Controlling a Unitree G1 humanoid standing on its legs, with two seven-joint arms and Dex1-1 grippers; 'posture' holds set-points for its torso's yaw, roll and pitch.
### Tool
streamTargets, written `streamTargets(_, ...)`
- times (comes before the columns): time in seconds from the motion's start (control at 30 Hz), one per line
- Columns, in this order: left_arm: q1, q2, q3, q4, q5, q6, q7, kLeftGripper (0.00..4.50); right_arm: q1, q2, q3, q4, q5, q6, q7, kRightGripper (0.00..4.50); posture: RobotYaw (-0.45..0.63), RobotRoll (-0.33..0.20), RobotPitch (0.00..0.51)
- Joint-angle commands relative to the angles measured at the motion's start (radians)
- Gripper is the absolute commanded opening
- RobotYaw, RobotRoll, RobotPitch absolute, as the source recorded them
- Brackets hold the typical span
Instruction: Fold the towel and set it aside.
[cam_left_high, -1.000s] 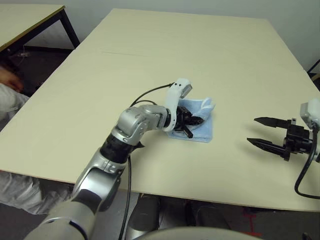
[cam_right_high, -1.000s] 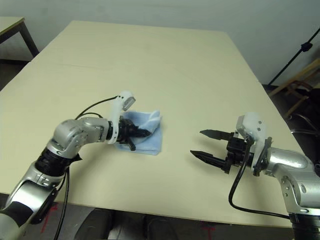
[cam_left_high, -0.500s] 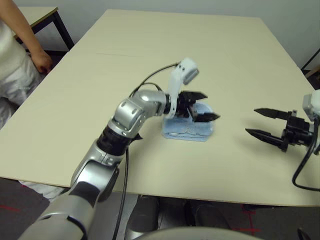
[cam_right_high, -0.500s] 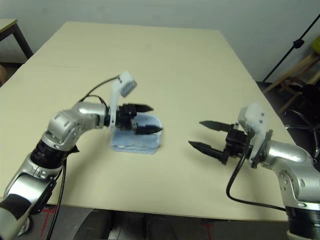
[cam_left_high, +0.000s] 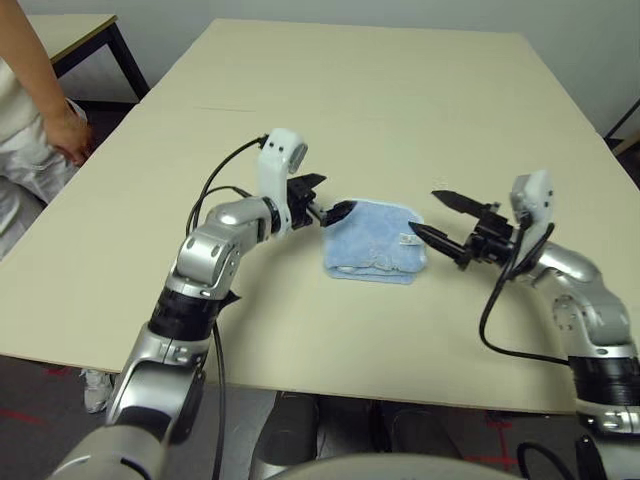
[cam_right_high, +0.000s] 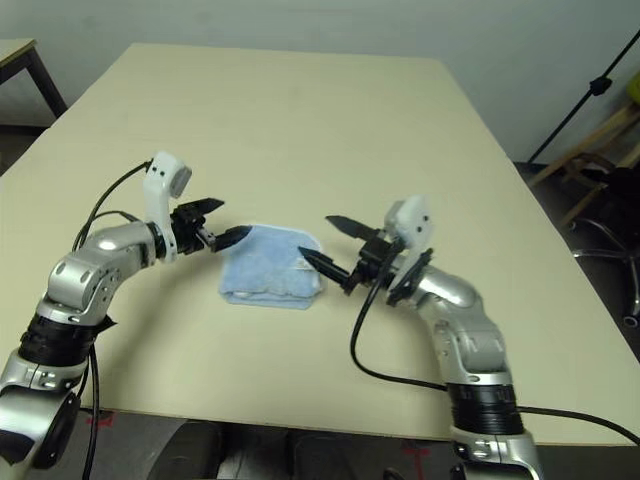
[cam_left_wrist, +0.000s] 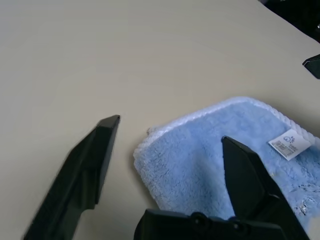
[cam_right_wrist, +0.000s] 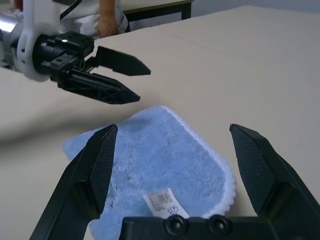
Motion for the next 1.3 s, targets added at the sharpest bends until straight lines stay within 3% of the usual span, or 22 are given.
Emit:
streamTargets(0.03, 0.028, -0.015, 0.006, -0.007, 0.003, -0.017, 0.005, 3.17, 0.006, 0.020, 0.010, -0.022, 0.024, 0.008, -0.004, 4.50, 0.12, 0.000, 0.099)
streamTargets(0.27, 0.025, -0.041, -0.003, -0.005, 0.001, -0.010, 0.001, 0.58, -0.005, 0.033, 0.047, 0.005, -0.016, -0.013, -0.008, 4.50, 0.12, 0.000, 0.095)
streamTargets(0.33, 0.031, -0.043, -0.013, -0.003, 0.007, -0.013, -0.003, 0.05, -0.004, 0.034, 0.068, 0.013, -0.034, -0.018, -0.005, 4.50, 0.11, 0.000, 0.093)
streamTargets(0.67, 0.040, -0.053, -0.023, 0.007, 0.014, -0.016, -0.008, 0.05, -0.013, 0.051, 0.072, 0.028, -0.038, -0.046, -0.005, 4.50, 0.11, 0.000, 0.088)
streamTargets(0.73, 0.037, -0.053, -0.021, 0.011, 0.015, -0.017, -0.009, 0.00, -0.014, 0.048, 0.068, 0.025, -0.030, -0.042, -0.003, 4.12, 0.11, 0.000, 0.086)
streamTargets(0.83, 0.033, -0.054, -0.017, 0.015, 0.016, -0.016, -0.009, 0.00, -0.019, 0.049, 0.063, 0.023, -0.008, -0.026, 0.006, 4.42, 0.11, 0.000, 0.085)
streamTargets(0.97, 0.035, -0.055, -0.016, 0.012, 0.016, -0.015, -0.008, 0.00, -0.022, 0.046, 0.073, 0.030, -0.012, -0.031, 0.017, 4.46, 0.12, 0.000, 0.084)
streamTargets(1.07, 0.043, -0.057, -0.019, 0.004, 0.015, -0.013, -0.007, 0.00, -0.022, 0.051, 0.070, 0.034, 0.001, -0.017, 0.021, 3.78, 0.12, 0.000, 0.083)
streamTargets(1.3, 0.041, -0.058, -0.042, 0.016, 0.027, -0.032, -0.023, 0.00, -0.029, 0.042, 0.091, 0.069, -0.040, -0.042, 0.027, 1.06, 0.12, 0.000, 0.082)
